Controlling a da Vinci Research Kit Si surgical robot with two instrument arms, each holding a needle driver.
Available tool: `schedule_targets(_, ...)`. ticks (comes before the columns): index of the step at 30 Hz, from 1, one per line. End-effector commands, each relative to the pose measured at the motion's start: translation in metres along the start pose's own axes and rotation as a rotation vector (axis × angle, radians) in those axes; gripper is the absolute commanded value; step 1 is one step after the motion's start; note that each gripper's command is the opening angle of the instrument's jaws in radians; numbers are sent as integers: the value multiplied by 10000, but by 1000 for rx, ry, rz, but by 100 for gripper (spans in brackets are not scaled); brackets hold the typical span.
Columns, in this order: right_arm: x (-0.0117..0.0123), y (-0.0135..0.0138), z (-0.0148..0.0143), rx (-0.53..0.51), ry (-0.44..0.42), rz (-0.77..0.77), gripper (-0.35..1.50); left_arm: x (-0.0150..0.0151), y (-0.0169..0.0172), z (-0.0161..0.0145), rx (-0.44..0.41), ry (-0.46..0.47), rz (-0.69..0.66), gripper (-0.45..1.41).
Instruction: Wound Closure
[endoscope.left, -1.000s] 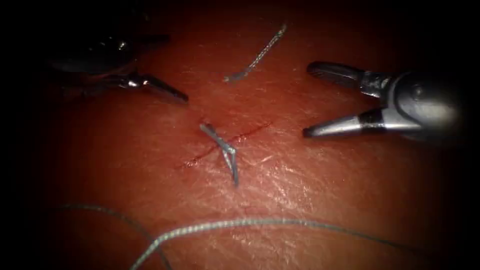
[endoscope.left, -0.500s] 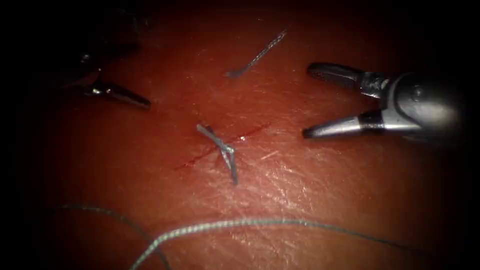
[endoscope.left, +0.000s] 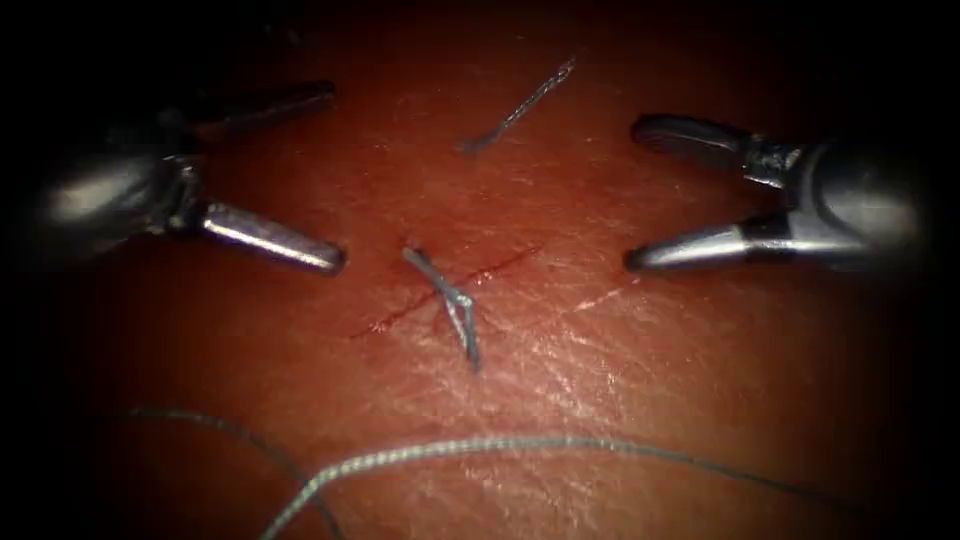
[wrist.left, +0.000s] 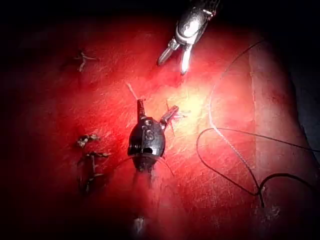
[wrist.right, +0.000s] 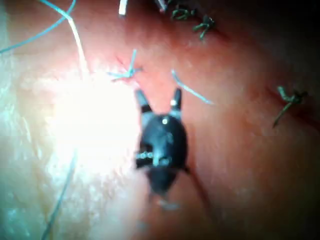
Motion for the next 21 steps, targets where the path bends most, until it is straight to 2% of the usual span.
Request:
schedule_targets(1, 2, -1, 2, 6, 0, -8, 143, -2, 5, 6, 0, 9, -1, 71)
schedule_targets(8, 18, -1, -15, 15, 13, -18, 142, 3, 21, 5, 15, 33, 2, 69)
schedule_targets(21, 14, -12, -28, 41, 11, -28, 142, -20, 6, 3, 36, 37, 19, 69)
